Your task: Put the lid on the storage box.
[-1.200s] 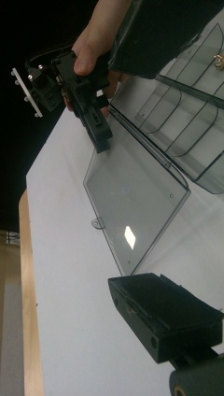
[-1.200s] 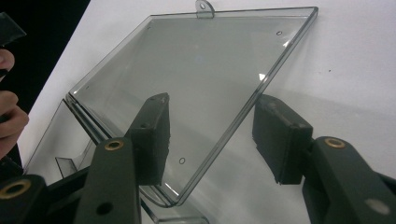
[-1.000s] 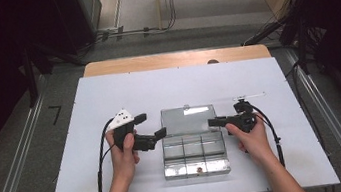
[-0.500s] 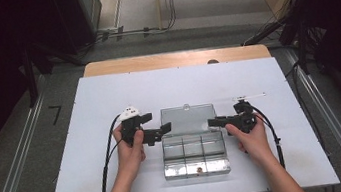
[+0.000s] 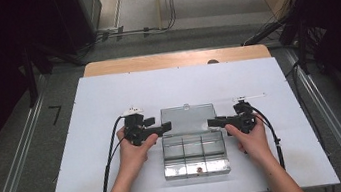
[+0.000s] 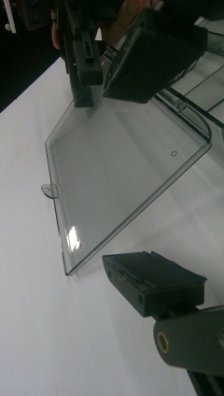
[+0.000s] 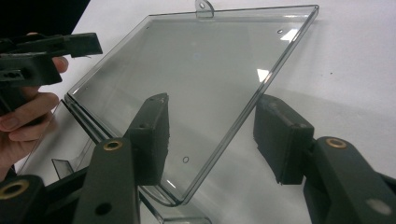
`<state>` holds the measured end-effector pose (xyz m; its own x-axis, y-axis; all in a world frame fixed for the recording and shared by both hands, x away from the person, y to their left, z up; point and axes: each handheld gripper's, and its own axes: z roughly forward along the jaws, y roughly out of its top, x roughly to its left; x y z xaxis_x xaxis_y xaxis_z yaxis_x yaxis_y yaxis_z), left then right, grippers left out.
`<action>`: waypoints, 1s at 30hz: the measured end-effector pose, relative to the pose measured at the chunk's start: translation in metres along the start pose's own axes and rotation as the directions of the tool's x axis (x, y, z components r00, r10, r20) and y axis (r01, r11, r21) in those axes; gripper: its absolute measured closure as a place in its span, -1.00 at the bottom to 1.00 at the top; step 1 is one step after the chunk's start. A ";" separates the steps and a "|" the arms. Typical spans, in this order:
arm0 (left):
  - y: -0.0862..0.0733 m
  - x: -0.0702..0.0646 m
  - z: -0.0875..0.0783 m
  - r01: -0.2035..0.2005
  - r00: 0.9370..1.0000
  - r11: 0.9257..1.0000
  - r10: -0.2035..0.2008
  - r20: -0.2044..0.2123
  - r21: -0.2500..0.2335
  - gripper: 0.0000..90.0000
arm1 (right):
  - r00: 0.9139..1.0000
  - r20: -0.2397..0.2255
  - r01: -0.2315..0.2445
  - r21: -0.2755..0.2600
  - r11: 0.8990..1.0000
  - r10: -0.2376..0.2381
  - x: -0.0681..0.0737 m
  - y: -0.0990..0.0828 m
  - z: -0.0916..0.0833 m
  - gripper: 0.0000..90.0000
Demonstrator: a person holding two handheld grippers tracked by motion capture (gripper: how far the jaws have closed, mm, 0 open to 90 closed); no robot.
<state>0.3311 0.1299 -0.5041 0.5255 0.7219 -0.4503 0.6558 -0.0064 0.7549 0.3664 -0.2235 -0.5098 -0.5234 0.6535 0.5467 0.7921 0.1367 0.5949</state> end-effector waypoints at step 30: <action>-0.006 0.000 0.015 0.088 0.996 0.995 -0.088 -0.014 0.036 -0.09 | 1.000 -0.009 0.030 -0.007 1.000 -0.030 0.005 -0.002 -0.001 -0.01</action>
<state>0.3349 0.1194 -0.5155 0.4584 0.7290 -0.5083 0.7185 0.0327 0.6948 0.3620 -0.2215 -0.5071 -0.5495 0.6424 0.5342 0.7740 0.1507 0.6150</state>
